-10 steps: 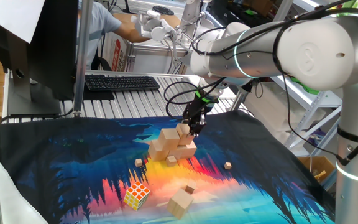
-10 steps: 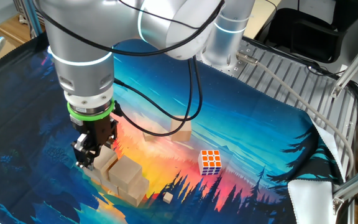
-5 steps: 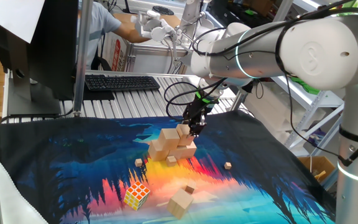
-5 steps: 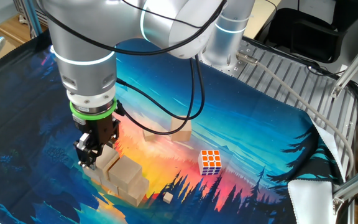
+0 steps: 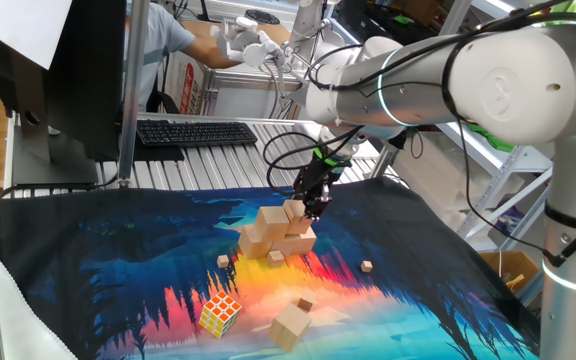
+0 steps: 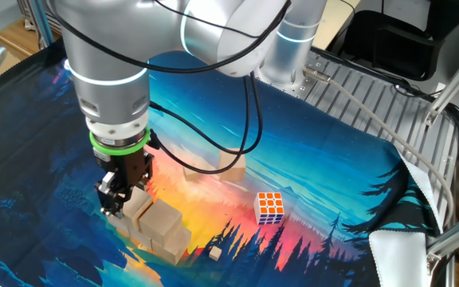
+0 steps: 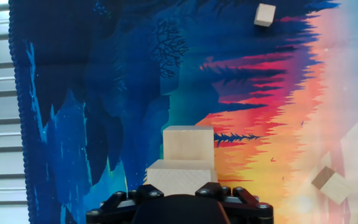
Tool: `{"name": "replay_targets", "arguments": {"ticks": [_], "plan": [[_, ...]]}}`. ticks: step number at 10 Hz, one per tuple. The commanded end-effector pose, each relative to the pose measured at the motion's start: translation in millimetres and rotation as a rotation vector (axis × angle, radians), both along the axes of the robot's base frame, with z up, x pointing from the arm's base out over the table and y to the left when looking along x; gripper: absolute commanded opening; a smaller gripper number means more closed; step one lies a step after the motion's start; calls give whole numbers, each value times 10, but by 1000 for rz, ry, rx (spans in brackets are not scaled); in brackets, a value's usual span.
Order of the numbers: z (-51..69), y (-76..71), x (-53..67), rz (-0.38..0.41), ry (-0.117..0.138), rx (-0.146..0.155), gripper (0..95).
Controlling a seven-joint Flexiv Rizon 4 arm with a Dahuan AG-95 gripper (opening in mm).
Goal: Stack the blocks into a pyramid shape
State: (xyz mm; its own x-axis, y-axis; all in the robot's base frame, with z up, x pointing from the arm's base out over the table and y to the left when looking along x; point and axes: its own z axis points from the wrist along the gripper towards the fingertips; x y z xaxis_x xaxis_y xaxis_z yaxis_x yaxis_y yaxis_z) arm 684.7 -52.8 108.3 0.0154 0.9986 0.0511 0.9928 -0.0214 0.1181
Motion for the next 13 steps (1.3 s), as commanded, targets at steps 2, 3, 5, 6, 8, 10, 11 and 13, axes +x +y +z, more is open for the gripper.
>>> {"name": "replay_targets", "arguments": {"ticks": [2, 3, 5, 6, 8, 10, 11, 13], "plan": [[-25, 12, -15, -6, -2, -1, 0], [-32, 16, -14, -8, -2, -1, 0], [-35, 17, -15, -8, -2, -1, 0], [-40, 19, -14, -9, -2, -1, 0], [-57, 26, -14, -9, -2, -2, 0], [-66, 30, -13, -4, -4, -9, 0], [-68, 30, -13, 0, -4, -13, 0], [-71, 31, -12, 2, -4, -22, 0]]}}
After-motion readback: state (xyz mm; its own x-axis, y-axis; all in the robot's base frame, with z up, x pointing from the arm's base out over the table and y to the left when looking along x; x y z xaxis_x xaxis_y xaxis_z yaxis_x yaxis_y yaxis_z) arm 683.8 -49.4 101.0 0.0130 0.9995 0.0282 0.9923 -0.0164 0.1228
